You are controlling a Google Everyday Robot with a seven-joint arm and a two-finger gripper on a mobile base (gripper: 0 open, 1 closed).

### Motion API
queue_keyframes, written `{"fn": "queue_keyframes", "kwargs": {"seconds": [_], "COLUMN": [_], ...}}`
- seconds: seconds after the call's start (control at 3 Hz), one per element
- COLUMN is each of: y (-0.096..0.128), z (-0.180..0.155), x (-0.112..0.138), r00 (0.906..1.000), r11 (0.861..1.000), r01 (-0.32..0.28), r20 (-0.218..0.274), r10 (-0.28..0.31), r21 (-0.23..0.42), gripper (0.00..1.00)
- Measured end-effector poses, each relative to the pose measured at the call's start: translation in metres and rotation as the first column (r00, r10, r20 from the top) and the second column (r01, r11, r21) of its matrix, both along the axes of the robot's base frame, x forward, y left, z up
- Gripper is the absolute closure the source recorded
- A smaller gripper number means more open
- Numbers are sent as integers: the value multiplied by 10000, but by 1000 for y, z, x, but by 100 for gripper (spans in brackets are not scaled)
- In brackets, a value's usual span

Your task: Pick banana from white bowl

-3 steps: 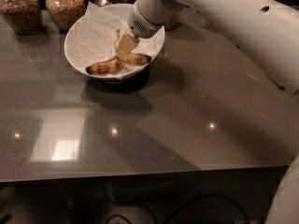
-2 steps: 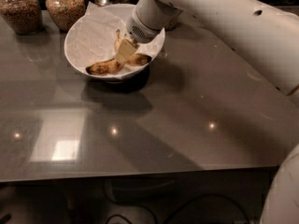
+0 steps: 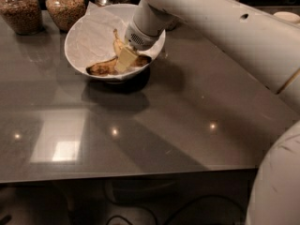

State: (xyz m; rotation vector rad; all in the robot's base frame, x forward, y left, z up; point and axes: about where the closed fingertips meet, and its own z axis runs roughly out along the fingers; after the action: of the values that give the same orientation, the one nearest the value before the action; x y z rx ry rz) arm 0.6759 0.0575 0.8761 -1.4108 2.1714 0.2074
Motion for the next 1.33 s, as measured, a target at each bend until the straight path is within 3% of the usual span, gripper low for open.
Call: {"fn": "queue_keyframes", "kwargs": {"seconds": [0.67, 1.0, 1.33], "y": [10, 13, 11], "z": [-11, 0, 24], "x": [0, -1, -11], "r00": [9985, 9985, 9932], "r11": [9902, 9867, 9900], "r01": [-370, -540, -919], "r20": [-441, -182, 610], "r10": [313, 518, 987], "r21": [-1347, -1533, -1066], "gripper": [76, 98, 100]}}
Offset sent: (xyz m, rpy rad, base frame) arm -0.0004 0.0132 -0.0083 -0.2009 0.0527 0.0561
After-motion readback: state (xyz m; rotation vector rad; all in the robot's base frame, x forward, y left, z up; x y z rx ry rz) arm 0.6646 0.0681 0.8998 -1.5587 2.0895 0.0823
